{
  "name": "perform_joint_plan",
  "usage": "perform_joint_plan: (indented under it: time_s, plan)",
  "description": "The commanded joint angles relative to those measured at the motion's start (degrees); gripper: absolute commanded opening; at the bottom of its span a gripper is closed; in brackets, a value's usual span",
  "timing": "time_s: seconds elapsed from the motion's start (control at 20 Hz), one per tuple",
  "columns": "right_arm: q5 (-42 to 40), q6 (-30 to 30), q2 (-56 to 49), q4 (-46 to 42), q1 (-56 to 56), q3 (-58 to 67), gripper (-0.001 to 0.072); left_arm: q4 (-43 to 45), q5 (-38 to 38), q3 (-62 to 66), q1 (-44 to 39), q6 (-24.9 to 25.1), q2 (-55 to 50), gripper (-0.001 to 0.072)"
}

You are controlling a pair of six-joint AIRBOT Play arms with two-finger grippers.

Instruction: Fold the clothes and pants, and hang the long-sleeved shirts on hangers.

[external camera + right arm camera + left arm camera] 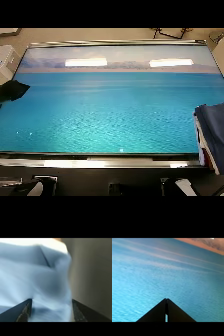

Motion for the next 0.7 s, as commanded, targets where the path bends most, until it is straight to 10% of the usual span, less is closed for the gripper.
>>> perform_joint_plan:
  time_s: [0.0, 0.25, 0.4, 0.45, 0.5, 0.55, 0.65]
  plan:
    - [-11.65, -5.16, 0.07, 15.63, 0.04, 10.73, 0.0564, -0.87, 5.42, 3.17, -1.81, 0.31, -0.09, 0.0021]
    - [-33.31, -17.79, 0.04, 27.78, 18.84, 31.04, 0.0533, 17.9, 10.1, 20.74, -9.27, -1.4, -8.68, 0.0018]
    - [-17.86, -10.38, -4.11, 19.56, 38.03, 30.97, 0.0537, 31.21, -0.85, 22.91, -13.11, -10.49, -18.05, 0.0027]
    - [-8.79, -6.64, -7.5, 16.96, 43.58, 30.6, 0.0568, 31.23, -8.2, 22.29, -13.16, -13.94, -21.16, 0.0185]
    - [-1.11, -6.78, -10.82, 16.81, 47.84, 29.77, 0.0624, 30.64, -16.44, 21.22, -13.16, -17.33, -23.8, 0.0556]
    - [4.94, -7.1, -13.79, 16.92, 51.41, 28.39, 0.0633, 29.38, -25.2, 19.17, -13.16, -16.96, -26.03, 0.0703]
    - [9.09, -7.43, -16.81, 16.87, 56.87, 23.61, 0.0633, 28.3, -27.93, 10.51, -14.34, -13.55, -24.46, 0.0708]
